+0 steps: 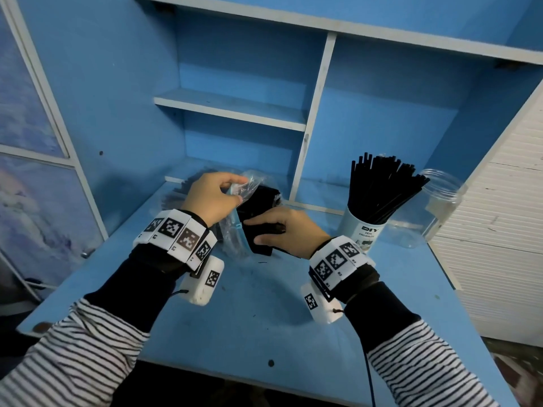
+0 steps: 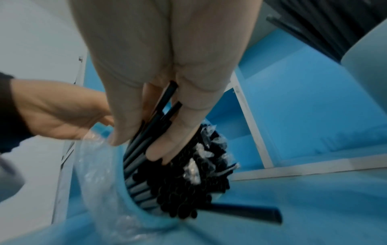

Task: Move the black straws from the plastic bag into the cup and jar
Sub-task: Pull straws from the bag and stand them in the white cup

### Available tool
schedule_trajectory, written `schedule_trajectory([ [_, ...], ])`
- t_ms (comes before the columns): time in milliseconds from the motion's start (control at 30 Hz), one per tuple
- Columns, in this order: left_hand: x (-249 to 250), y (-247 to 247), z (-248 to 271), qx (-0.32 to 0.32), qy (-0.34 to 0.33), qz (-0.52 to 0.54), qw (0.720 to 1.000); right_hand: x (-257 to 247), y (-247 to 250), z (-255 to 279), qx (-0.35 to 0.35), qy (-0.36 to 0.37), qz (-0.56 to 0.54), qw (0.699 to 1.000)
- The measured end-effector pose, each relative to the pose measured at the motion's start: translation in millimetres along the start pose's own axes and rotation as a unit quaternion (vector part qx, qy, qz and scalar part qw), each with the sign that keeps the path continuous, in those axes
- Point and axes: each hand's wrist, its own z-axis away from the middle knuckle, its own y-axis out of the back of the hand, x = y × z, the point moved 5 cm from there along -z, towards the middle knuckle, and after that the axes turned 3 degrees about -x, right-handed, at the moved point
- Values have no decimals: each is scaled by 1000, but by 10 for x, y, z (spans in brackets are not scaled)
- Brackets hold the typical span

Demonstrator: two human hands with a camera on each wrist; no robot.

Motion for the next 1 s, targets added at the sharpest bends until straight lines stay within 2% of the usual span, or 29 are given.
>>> schedule_trajectory([
  [133,-3,-14,14,-5,-1,-5,1000,-30,-3,-9,54,21,-8,998],
  [233,3,5,13,-6,-9,-17,1000,15,124,30,76,-2,-37,996],
  [433,8,10,30,-16,-27,-42,999,153,469,233,57,-51,-57,995],
  [533,20,-5,45,2,-37,-45,998,185,637,378,57,-62,-59,995],
  [633,292,-18,150,54,-109,-65,990,169,762,506,44,-68,-38,996],
  [667,415,-61,191,40,-139,-67,987,161,798,535,40,-67,-28,997],
  [733,612,-254,253,-63,-168,-77,981,131,875,590,38,-61,-8,997],
  [800,707,-493,287,-156,-170,-145,962,74,952,641,42,-51,13,998],
  [867,728,-668,262,-183,-164,-202,948,-6,1045,707,47,-44,26,998],
  [1000,779,-810,176,-166,-141,-199,955,-181,1259,845,65,-32,36,997],
])
